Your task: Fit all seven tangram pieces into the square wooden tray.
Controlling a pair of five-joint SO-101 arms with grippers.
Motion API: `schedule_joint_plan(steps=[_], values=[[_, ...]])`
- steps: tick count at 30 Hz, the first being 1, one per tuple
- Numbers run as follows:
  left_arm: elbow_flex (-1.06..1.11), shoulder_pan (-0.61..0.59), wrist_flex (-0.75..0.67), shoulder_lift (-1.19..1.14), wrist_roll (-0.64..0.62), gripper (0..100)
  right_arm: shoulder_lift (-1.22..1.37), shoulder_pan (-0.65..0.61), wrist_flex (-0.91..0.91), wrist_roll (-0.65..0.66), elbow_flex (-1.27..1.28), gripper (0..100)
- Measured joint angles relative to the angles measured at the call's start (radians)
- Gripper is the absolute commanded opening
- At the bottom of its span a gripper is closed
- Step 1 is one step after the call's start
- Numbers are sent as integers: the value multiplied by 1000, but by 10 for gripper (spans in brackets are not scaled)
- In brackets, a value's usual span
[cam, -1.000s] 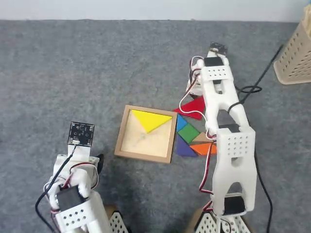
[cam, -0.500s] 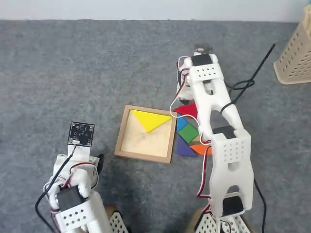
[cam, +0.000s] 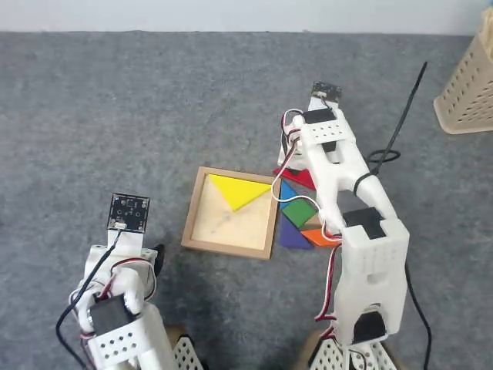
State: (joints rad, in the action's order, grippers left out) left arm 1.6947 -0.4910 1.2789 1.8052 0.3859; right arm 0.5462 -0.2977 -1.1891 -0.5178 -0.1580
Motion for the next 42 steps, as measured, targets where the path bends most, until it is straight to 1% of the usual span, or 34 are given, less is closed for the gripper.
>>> schedule_joint_plan(steps=[2, 9, 12, 14, 18, 19, 21, 23, 25, 30, 32, 33, 35, 40, 42], values=[[0, 0, 0, 0, 0, 280, 0, 0, 3, -26, 0, 333], [0, 0, 0, 0, 0, 280, 0, 0, 3, -68, 0, 333], [0, 0, 0, 0, 0, 280, 0, -8, 3, -106, 0, 333], [0, 0, 0, 0, 0, 280, 0, -9, 0, -109, -3, 333], [0, 0, 0, 0, 0, 280, 2, -12, -69, -104, -74, 332], [0, 0, 0, 0, 0, 280, 2, -14, -77, -81, -92, 332], [0, 0, 0, 0, 0, 280, 2, -17, -98, 14, -121, 332], [0, 0, 0, 0, 0, 280, 2, -17, -114, 186, -157, 333], [0, 0, 0, 0, 0, 280, 2, -14, -147, 428, -193, 335], [0, 0, 0, 0, 0, 280, 2, -15, -304, 1100, -216, 336], [0, 0, 0, 0, 0, 280, 2, -15, -331, 1323, -201, 336], [0, 0, 0, 0, 0, 280, 2, -15, -330, 1399, -190, 336], [0, 0, 0, 0, 0, 280, 2, -18, -302, 1478, -167, 336], [0, 0, 0, 0, 0, 280, 2, -18, -226, 1576, -78, 333], [0, 0, 0, 0, 0, 280, 2, -18, -198, 1591, -32, 332]])
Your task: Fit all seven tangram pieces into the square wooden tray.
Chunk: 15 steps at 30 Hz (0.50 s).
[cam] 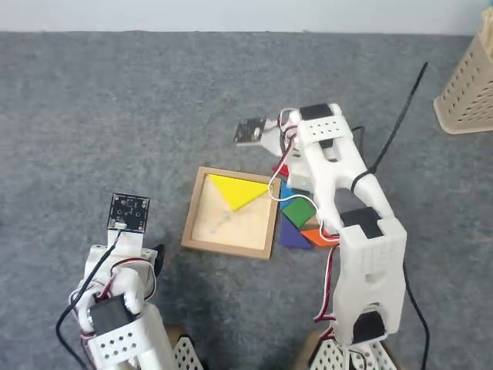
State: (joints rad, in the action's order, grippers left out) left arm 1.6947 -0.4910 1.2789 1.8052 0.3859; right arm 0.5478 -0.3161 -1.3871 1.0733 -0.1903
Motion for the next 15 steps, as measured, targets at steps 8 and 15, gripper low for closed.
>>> schedule_joint_plan(steps=[8, 15], values=[[0, 0, 0, 0, 0, 280, 14, -2, 149, -150, 32, 154], [0, 0, 0, 0, 0, 280, 72, 6, 104, -342, -81, 100]])
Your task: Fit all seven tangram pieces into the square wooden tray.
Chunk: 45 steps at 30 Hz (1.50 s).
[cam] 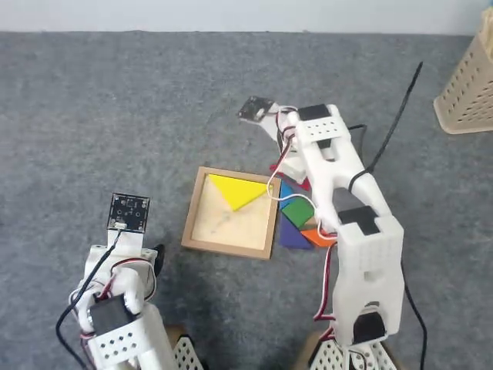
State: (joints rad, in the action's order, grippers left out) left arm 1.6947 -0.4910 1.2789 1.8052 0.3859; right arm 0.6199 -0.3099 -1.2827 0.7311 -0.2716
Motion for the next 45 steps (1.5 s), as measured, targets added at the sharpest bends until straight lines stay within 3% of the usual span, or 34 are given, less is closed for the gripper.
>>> schedule_joint_plan(steps=[5, 12, 15, 24, 28, 35, 39, 45], values=[[0, 0, 0, 0, 0, 280, 61, 18, -61, -100, -103, 52], [0, 0, 0, 0, 0, 280, 101, 54, -175, -304, -187, 112], [0, 0, 0, 0, 0, 280, 100, 55, -199, -333, -193, 116], [0, 0, 0, 0, 0, 280, 5, 63, -193, -153, -118, 118], [0, 0, 0, 0, 0, 280, -123, 64, -68, -103, 80, 165], [0, 0, 0, 0, 0, 280, -423, 63, 190, 164, 539, 331], [0, 0, 0, 0, 0, 280, -471, 63, 310, 322, 689, 332], [0, 0, 0, 0, 0, 280, -431, 63, 376, 410, 692, 305]])
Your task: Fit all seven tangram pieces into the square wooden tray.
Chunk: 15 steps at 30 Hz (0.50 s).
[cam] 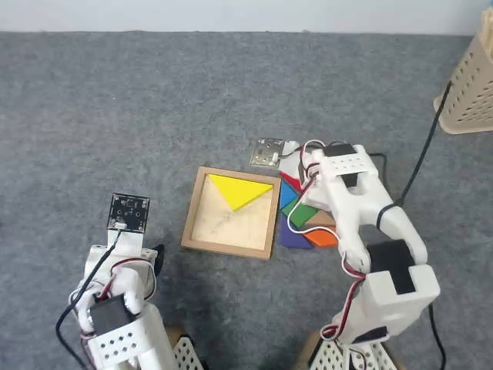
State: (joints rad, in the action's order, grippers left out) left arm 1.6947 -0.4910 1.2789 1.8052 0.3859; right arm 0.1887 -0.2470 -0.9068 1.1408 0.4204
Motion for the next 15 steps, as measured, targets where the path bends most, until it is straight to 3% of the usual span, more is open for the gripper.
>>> schedule_joint_plan(steps=[6, 10, 15], values=[[0, 0, 0, 0, 0, 280, 66, 3, -20, 6, -77, 290], [0, 0, 0, 0, 0, 280, 91, 5, -74, 5, -123, 210], [0, 0, 0, 0, 0, 280, 91, 23, -89, -155, -123, 221]])
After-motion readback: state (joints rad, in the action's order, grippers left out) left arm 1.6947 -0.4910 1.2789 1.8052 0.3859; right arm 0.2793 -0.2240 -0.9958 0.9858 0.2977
